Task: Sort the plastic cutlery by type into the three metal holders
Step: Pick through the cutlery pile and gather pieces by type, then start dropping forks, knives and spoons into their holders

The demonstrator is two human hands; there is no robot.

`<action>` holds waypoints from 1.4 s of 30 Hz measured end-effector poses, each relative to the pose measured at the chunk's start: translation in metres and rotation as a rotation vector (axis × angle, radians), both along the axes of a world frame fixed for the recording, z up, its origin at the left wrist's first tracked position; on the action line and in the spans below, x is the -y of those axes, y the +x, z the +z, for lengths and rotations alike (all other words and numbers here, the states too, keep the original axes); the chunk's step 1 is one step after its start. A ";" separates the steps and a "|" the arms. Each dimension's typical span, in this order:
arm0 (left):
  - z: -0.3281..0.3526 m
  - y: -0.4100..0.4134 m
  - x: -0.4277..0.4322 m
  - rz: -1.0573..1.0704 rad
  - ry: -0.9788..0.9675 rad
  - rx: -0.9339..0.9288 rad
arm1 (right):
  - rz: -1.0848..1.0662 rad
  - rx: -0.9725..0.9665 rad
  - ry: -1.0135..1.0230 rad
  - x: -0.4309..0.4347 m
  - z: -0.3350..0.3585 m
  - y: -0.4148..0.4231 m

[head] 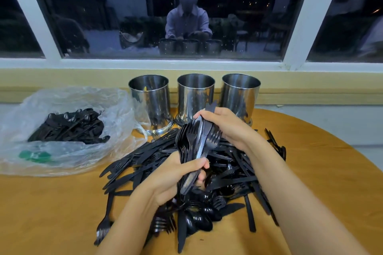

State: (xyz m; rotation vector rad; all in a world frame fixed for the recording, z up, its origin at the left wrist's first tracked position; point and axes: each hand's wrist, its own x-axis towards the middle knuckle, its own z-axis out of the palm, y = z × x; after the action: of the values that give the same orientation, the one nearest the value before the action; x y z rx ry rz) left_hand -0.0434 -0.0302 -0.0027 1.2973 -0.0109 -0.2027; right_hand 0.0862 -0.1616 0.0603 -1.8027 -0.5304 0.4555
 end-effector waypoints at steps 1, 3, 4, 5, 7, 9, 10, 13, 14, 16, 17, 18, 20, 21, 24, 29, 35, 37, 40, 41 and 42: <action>0.004 0.001 -0.003 -0.004 0.009 0.001 | -0.019 -0.001 0.033 -0.002 0.007 0.004; 0.009 0.001 -0.009 -0.012 0.006 0.008 | -0.033 -0.045 0.136 -0.004 0.018 0.014; 0.012 0.001 -0.012 -0.016 0.001 0.017 | -0.030 -0.063 0.179 -0.006 0.023 0.017; 0.015 0.001 -0.014 -0.020 -0.007 0.027 | -0.031 -0.064 0.201 -0.009 0.025 0.019; 0.018 0.003 -0.019 -0.024 -0.012 0.052 | -0.025 -0.047 0.221 -0.017 0.027 0.020; 0.021 0.003 -0.023 -0.013 -0.005 0.063 | -0.023 -0.067 0.268 -0.028 0.028 0.018; 0.021 0.003 -0.025 -0.004 -0.002 0.061 | -0.030 -0.088 0.340 -0.033 0.030 0.017; 0.019 0.000 -0.033 0.049 -0.024 0.019 | -0.176 -0.216 0.814 -0.042 0.047 0.023; 0.018 -0.001 -0.037 0.069 -0.029 0.012 | -0.255 -0.227 0.946 -0.043 0.055 0.029; 0.016 -0.002 -0.047 0.108 -0.017 0.012 | -0.381 -0.163 1.045 -0.044 0.065 0.039; 0.015 -0.001 -0.051 0.129 -0.014 0.015 | -0.413 -0.114 0.980 -0.044 0.064 0.045; 0.015 0.000 -0.055 0.148 -0.020 0.021 | -0.396 -0.072 0.843 -0.045 0.061 0.048; 0.017 0.004 -0.061 0.175 -0.050 0.042 | -0.188 -0.078 0.476 -0.050 0.047 0.045; 0.018 0.007 -0.064 0.183 -0.061 0.055 | -0.059 -0.098 0.299 -0.054 0.039 0.040; 0.019 0.014 -0.068 0.179 -0.068 0.079 | 0.206 -0.107 -0.002 -0.069 0.026 0.028; 0.015 0.018 -0.074 0.153 -0.102 0.073 | 0.317 -0.122 -0.126 -0.079 0.025 0.025; 0.009 0.021 -0.081 0.169 -0.096 0.031 | 0.131 -0.068 0.000 -0.083 0.018 0.030; 0.010 0.021 -0.079 0.148 -0.134 0.030 | 0.128 -0.097 0.026 -0.084 0.013 0.034; 0.012 0.020 -0.077 0.112 -0.172 0.045 | 0.232 -0.241 0.105 -0.087 0.005 0.033; 0.013 0.019 -0.078 0.099 -0.175 0.045 | 0.278 -0.292 0.114 -0.087 0.004 0.033; 0.013 0.018 -0.078 0.083 -0.171 0.046 | 0.323 -0.330 0.111 -0.087 0.003 0.033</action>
State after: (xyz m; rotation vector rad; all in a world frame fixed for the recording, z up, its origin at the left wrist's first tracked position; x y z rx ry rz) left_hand -0.0252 0.0481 0.0103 1.1292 -0.0130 -0.0989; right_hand 0.1194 -0.0744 0.0638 -1.4995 -0.6024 0.9092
